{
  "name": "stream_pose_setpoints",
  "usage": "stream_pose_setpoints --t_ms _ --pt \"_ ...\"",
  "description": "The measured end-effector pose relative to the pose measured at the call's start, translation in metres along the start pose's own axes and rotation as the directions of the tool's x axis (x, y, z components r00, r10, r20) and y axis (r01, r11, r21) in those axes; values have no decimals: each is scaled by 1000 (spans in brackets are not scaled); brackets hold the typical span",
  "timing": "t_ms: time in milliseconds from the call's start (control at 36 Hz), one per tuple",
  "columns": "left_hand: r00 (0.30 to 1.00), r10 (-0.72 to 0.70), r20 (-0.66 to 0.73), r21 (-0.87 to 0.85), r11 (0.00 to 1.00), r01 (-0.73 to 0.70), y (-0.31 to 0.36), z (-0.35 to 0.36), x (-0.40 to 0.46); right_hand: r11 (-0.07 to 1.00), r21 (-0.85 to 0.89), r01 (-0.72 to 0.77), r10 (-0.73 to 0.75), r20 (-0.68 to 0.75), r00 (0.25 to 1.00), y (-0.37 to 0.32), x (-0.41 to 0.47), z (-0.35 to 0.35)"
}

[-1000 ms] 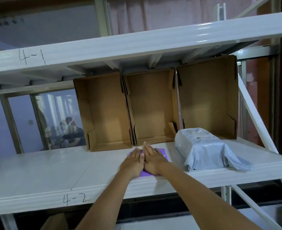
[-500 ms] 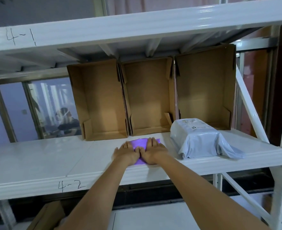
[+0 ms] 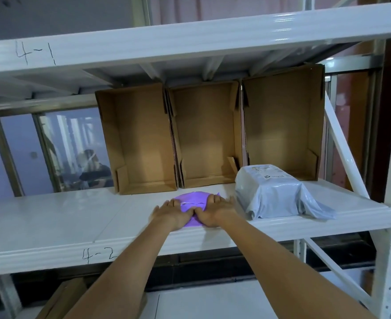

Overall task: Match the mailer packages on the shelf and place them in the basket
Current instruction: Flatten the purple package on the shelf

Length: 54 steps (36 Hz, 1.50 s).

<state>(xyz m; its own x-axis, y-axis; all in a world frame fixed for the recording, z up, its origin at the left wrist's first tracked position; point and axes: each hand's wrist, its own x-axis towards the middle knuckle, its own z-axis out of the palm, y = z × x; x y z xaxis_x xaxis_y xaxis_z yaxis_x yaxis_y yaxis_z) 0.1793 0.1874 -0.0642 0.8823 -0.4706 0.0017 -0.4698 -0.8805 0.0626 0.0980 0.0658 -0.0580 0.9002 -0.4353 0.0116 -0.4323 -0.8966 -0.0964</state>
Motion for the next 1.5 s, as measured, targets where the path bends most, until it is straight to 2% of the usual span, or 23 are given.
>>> stream_pose_setpoints --t_ms 56,139,222,278,389,556,639,750,944,1139,1167,1222,1278,1306,1333,1389,1500 --pt "999 14 -39 63 998 -11 0 -2 2 999 41 11 -11 -4 1000 0 -1 0" --pt "965 190 -182 133 977 -167 10 -8 7 998 58 12 -12 -3 1000 3 -2 2" --pt "924 343 -171 46 939 -340 21 -13 14 998 64 20 -20 -2 1000 3 -1 2" --pt "924 355 -144 -67 928 -367 24 -9 19 997 80 21 -21 6 1000 3 -1 2" --pt "925 292 -242 -145 932 -333 26 6 24 995 102 14 -15 2 1000 5 1 3" --pt "976 137 -171 -85 985 -153 31 0 21 997 74 13 -12 -10 1000 5 2 2" --pt "986 69 -153 -131 987 -90 28 4 19 998 55 10 -9 -13 1000 3 2 4" --pt "990 56 -131 -166 983 -78 23 3 15 998 66 -3 4 -11 1000 3 3 5" --pt "997 77 -16 -61 995 -78 11 3 -1 998 68 0 -1 4 1000 9 5 7" --pt "997 74 34 7 997 -74 1 2 -21 998 59 34 -34 1 999 12 1 6" --pt "997 69 40 7 998 -69 0 1 -24 999 31 34 -34 -6 999 11 1 4" --pt "998 50 36 3 999 -50 -1 -2 -33 989 -145 14 -23 -64 998 4 0 -3" --pt "1000 25 -1 37 999 -25 0 -6 -42 928 -367 -67 19 -132 991 -13 -5 -12" --pt "1000 12 -19 66 998 -11 2 -9 -49 904 -417 -95 47 -124 991 -25 -10 -16" --pt "1000 0 -23 94 996 3 5 -11 -54 906 -408 -112 71 -115 991 -36 -15 -17" --pt "1000 -25 -13 123 992 27 9 -14 -61 950 -283 -134 105 -117 988 -50 -18 -11" --pt "997 -20 -80 -17 1000 19 8 -27 -70 996 18 -90 92 -142 986 -41 -11 -2"
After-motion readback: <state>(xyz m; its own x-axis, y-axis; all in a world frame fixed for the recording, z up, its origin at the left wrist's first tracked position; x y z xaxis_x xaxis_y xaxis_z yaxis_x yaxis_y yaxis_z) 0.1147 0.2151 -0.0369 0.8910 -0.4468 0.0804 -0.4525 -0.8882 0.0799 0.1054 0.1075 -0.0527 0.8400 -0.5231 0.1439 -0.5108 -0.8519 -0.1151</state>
